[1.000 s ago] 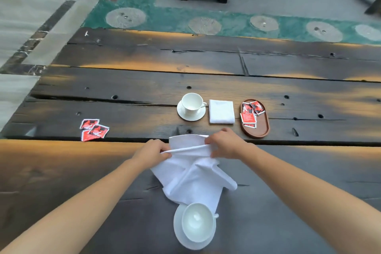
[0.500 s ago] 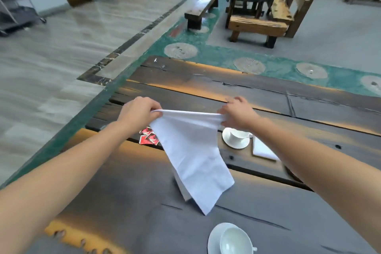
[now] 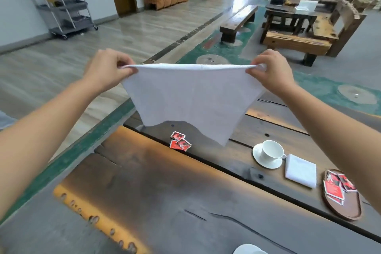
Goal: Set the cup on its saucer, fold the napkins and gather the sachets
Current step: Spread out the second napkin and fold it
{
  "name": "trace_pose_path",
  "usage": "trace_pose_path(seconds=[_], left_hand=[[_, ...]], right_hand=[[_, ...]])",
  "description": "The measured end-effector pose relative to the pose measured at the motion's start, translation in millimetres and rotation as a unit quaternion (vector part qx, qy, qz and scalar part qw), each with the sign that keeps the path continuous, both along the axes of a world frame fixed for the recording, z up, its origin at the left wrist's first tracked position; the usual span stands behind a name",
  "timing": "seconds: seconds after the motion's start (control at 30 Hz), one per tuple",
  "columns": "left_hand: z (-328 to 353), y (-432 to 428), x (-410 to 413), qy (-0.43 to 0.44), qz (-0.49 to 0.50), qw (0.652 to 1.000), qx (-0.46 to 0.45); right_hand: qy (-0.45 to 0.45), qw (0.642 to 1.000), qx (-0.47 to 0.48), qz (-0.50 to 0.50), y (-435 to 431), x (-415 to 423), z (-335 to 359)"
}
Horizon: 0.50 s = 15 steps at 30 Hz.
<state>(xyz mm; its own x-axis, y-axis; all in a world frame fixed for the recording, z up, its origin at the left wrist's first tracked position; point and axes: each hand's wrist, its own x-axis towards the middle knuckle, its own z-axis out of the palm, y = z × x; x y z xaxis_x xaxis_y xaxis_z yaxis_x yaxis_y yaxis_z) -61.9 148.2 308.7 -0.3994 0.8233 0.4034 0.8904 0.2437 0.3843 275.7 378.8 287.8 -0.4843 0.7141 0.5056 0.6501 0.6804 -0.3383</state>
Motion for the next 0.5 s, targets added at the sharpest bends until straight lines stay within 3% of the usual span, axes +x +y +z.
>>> trace_pose_path(seconds=[0.1, 0.23, 0.4, 0.5], left_hand=[[-24.9, -22.5, 7.6, -0.074, -0.055, 0.989, -0.119], [-86.6, -67.4, 30.3, -0.158, -0.118, 0.933, -0.303], [-172.0, -125.8, 80.6, -0.209, -0.152, 0.844, -0.47], [-213.6, -158.3, 112.9, -0.234, -0.176, 0.779, -0.554]], right_hand=[[-0.074, 0.986, -0.135, 0.064, -14.2, 18.5, -26.4], [-0.228, 0.92, -0.291, 0.133, -43.2, 60.0, -83.1], [-0.432, 0.793, -0.398, 0.163, -88.2, 104.7, -158.9], [-0.481, 0.709, -0.483, 0.179, -115.8, 130.5, -196.1]])
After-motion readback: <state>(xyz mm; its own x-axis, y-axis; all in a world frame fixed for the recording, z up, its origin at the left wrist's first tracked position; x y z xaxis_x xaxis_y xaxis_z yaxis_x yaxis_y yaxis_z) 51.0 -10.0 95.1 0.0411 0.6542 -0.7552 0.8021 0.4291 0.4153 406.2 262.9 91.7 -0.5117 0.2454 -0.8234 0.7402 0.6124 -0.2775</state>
